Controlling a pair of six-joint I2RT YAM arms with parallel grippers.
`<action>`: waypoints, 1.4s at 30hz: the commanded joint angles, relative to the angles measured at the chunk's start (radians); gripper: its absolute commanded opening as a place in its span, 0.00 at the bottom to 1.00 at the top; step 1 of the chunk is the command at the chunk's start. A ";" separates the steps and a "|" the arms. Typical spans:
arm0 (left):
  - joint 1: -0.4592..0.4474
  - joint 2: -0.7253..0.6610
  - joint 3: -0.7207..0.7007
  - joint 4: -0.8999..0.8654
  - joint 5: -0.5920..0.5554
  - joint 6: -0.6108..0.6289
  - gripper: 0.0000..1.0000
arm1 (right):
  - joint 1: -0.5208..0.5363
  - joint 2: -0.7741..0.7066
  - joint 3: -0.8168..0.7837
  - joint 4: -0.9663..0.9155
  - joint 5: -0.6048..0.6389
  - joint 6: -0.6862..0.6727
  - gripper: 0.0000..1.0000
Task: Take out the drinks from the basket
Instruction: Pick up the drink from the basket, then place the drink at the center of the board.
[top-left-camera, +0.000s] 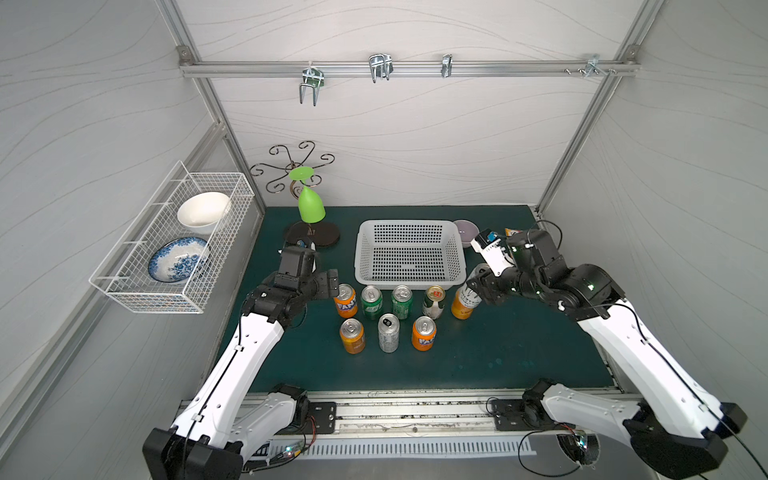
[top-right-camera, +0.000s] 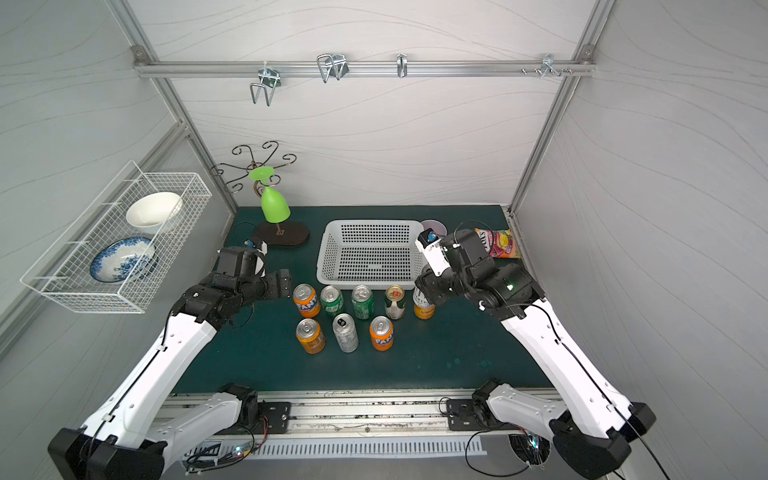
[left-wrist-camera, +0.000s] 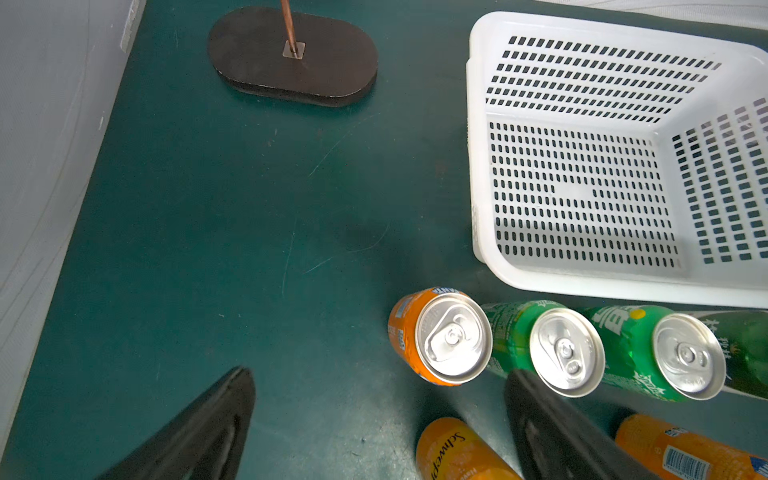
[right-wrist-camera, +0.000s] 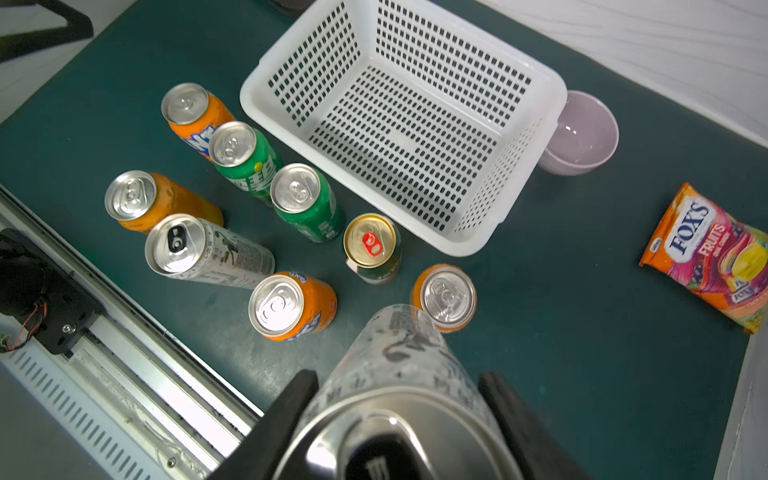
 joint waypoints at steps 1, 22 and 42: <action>0.010 -0.008 -0.003 0.030 -0.007 0.016 0.98 | 0.021 -0.047 -0.031 0.071 0.013 0.045 0.49; 0.016 -0.006 -0.036 0.058 -0.016 0.023 0.98 | 0.118 -0.099 -0.389 0.331 0.091 0.138 0.49; 0.017 0.001 -0.035 0.059 -0.015 0.022 0.98 | 0.151 -0.080 -0.568 0.469 0.093 0.206 0.48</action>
